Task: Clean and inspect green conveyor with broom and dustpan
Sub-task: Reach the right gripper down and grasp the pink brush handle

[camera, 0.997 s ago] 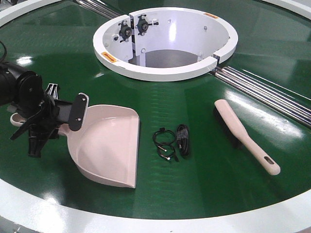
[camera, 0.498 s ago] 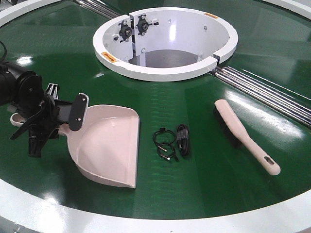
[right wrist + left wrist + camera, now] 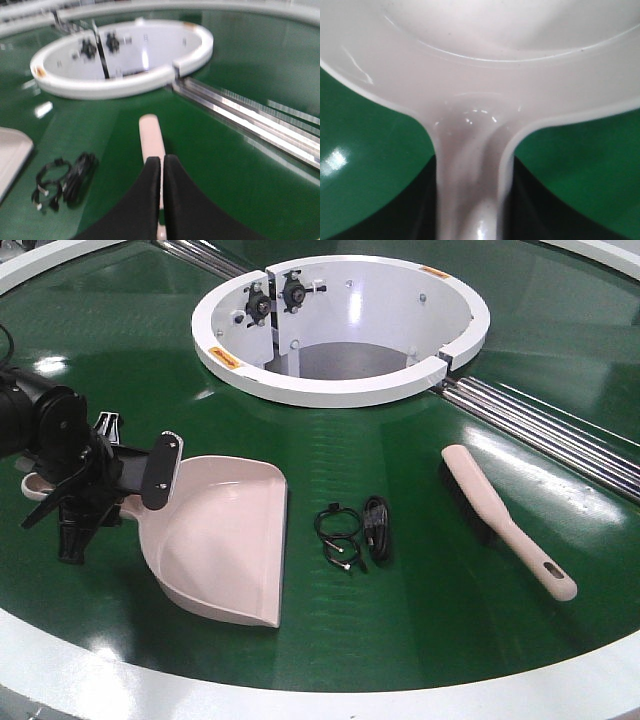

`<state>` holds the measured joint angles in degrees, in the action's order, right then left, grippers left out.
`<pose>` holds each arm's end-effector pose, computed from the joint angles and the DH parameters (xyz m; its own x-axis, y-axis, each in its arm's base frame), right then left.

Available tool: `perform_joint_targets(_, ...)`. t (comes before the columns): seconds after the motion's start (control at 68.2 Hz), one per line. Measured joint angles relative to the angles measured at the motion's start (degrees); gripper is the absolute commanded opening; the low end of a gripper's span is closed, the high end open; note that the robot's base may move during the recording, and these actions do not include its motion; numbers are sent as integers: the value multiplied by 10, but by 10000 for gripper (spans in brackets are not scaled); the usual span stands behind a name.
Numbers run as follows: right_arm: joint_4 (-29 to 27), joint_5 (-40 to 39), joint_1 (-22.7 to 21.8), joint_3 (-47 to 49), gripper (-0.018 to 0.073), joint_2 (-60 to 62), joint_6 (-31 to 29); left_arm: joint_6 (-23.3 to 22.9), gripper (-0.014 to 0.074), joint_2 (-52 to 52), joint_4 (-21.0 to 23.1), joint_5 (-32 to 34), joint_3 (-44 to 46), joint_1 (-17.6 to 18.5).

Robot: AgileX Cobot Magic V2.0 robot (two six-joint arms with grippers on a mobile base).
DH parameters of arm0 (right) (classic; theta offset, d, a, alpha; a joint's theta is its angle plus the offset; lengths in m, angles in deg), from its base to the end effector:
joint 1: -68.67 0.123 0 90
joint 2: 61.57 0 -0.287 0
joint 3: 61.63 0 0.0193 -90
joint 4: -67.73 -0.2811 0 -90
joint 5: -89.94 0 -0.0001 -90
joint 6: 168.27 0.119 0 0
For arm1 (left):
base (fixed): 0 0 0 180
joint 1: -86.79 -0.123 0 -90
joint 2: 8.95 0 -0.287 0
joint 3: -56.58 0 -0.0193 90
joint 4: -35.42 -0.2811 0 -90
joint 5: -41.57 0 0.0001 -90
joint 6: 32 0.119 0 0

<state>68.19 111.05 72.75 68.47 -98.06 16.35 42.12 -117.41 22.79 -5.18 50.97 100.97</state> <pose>0.1617 0.0112 0.2948 -0.3041 0.0516 -0.9512 -0.0463 0.9966 0.0688 0.3879 -0.0784 0.1877 0.0744 0.9916 0.1063 0.9282 -0.1078 0.3561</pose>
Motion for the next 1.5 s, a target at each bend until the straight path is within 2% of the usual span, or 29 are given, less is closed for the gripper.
perform_joint_targets(0.264,-14,51,0,23,-6,-103,1,0,-6,0,1,0,0,0)
perform_joint_targets(0.381,-5,67,0,23,25,-123,-2,0,-6,0,1,0,0,0)
perform_joint_targets(0.454,4,79,0,30,76,-135,-16,0,-6,0,1,0,0,0)
perform_joint_targets(0.733,6,128,0,112,410,-206,-55,0,-6,0,1,0,0,0)
perform_joint_targets(0.836,6,143,0,154,470,-249,-63,0,-6,0,1,0,0,0)
perform_joint_targets(1.011,6,189,0,241,477,-357,-67,0,-6,0,1,0,0,0)
perform_joint_targets(1.29,6,336,0,402,477,-541,-104,0,-6,0,2,0,0,0)
perform_joint_targets(1.495,-8,396,16,505,477,-652,-104,0,-6,0,2,0,0,0)
